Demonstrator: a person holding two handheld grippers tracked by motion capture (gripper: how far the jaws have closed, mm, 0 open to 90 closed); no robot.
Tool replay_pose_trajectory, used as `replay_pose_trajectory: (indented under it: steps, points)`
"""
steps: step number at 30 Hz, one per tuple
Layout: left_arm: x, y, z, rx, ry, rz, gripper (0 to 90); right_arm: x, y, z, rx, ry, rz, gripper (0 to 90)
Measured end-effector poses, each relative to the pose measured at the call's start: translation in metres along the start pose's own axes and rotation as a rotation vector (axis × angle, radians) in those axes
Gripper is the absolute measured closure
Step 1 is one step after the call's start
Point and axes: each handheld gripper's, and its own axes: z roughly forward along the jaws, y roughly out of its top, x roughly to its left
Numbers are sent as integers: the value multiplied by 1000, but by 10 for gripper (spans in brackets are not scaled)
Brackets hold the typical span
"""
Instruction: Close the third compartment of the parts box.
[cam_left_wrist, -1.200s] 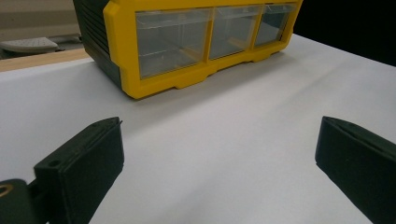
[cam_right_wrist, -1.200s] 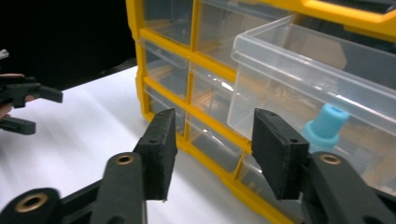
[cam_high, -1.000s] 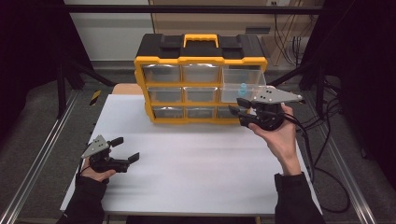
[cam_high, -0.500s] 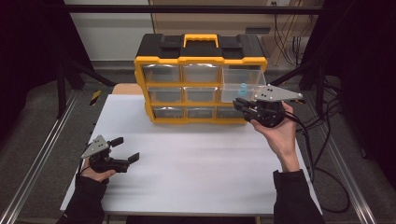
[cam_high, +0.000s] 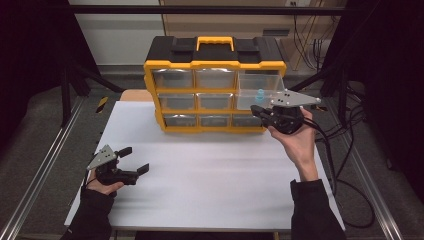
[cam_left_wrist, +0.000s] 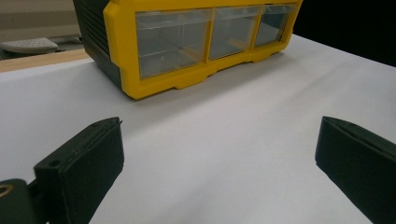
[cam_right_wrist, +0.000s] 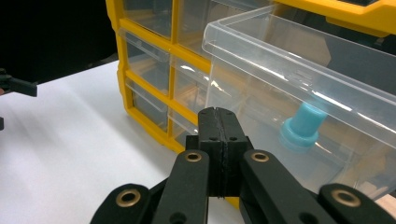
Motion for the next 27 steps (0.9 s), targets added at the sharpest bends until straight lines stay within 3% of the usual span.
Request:
replay_pose_trajectory:
  steps: [27]
  points:
    - [0,0,0,0,-2,-2,9,-13,1,12,30,-67,9,900]
